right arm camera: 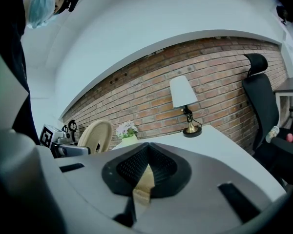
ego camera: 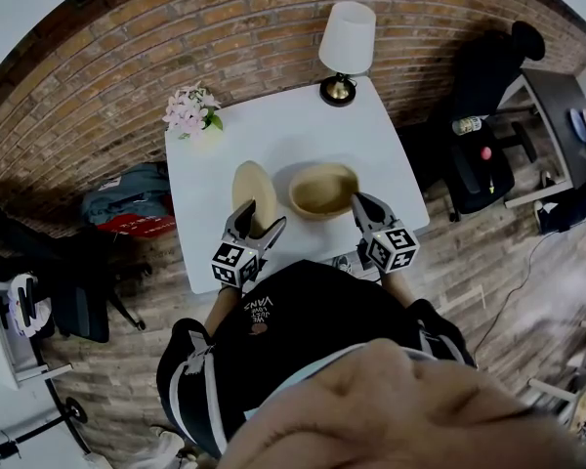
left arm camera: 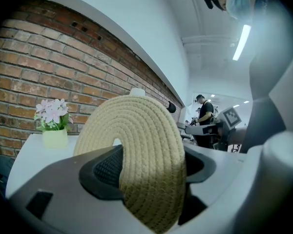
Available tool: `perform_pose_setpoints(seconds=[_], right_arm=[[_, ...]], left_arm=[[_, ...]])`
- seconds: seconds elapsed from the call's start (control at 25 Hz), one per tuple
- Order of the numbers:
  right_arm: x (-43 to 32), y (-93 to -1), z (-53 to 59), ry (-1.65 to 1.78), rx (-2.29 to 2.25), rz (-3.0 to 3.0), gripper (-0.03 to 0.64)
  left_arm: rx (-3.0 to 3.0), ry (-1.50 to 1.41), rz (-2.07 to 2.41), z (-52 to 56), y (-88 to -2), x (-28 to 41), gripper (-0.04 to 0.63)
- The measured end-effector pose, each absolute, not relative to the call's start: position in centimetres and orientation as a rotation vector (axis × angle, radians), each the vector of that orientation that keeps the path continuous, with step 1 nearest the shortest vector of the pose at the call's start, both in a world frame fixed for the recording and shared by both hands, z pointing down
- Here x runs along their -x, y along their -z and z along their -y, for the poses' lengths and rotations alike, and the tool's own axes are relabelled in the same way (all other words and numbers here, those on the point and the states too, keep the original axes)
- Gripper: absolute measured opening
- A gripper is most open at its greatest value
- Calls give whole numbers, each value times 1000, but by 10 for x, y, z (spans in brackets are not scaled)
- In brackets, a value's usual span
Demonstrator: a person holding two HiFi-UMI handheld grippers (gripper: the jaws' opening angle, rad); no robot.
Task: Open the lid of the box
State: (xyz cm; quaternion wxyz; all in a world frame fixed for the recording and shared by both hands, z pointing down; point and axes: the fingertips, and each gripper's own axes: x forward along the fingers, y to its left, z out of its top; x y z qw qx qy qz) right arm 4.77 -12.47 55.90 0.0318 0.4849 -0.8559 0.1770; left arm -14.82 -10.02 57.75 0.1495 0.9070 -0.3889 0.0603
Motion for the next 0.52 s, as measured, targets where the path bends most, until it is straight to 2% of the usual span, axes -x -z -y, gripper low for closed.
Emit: perform_pose_setpoints(seconds=[0.52], right_arm=[[-43,-560,116,-532,-1497,2618,3]], left_arm=[[-2617,-165,1095,91,-578,149,344]])
